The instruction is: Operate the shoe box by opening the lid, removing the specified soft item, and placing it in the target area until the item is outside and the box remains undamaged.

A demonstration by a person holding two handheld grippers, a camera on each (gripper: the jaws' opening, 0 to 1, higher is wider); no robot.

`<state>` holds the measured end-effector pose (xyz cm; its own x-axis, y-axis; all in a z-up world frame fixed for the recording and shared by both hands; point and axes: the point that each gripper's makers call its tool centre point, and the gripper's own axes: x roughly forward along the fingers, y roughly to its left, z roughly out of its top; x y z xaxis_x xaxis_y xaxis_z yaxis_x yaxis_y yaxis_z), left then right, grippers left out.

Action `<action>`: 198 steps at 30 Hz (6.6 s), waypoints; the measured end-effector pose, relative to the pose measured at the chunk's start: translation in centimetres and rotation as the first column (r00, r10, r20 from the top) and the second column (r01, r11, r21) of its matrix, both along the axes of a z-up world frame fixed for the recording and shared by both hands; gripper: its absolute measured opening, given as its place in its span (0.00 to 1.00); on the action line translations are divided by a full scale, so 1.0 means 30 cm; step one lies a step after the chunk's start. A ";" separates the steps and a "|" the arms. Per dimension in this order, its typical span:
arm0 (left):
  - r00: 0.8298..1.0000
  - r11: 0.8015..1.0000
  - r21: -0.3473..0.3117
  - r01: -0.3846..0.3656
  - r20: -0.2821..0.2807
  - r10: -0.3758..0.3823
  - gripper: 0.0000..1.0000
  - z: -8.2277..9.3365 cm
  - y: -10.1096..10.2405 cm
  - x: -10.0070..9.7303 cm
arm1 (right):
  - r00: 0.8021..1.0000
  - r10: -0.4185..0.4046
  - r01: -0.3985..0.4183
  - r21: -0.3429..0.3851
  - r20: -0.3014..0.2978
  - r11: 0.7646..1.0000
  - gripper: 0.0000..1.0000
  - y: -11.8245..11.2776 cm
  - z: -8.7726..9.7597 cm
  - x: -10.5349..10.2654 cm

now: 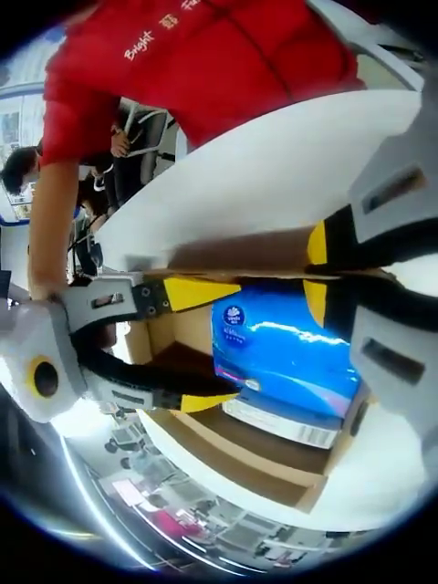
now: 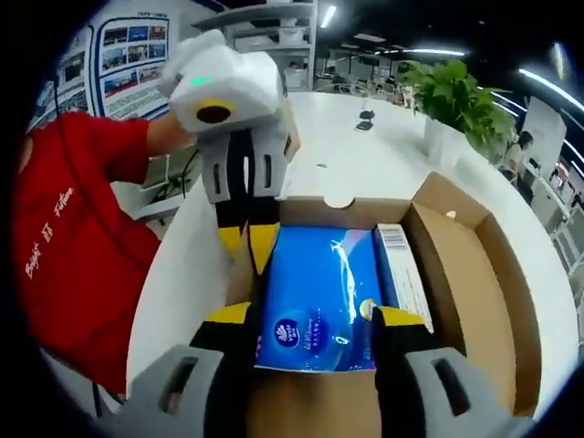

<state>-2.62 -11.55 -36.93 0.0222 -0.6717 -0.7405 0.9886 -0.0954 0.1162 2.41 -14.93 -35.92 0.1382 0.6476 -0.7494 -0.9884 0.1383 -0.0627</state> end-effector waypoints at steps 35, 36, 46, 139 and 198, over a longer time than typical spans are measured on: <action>1.000 1.000 -0.005 0.002 0.000 -0.002 0.02 -0.004 0.005 0.006 | 0.998 0.055 -0.064 -0.518 -0.033 0.853 0.68 -0.028 -0.138 0.020; 1.000 1.000 -0.005 0.003 -0.002 -0.003 0.02 -0.003 0.004 0.004 | 0.998 0.052 -0.060 -0.528 -0.029 0.847 0.68 -0.037 -0.138 0.019; 1.000 1.000 -0.003 -0.001 -0.008 0.001 0.02 -0.002 0.003 -0.001 | 0.999 0.017 -0.035 -0.576 -0.038 0.817 0.68 -0.146 -0.153 0.003; 1.000 1.000 -0.015 -0.007 -0.018 0.007 0.01 0.008 0.002 0.013 | 0.996 -0.061 0.007 -0.624 -0.065 0.781 0.74 -0.455 0.077 0.014; 1.000 1.000 -0.018 -0.011 -0.012 0.011 0.02 0.002 0.000 0.014 | 0.968 -0.249 0.172 -0.671 -0.019 0.721 0.75 -1.003 0.166 -0.153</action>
<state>-2.20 -11.55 -36.88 0.0211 -0.6845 -0.7287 0.9909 -0.0826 0.1064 -2.18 -45.02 -30.94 0.1102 -0.0515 -0.9926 -0.9447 0.3050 -0.1207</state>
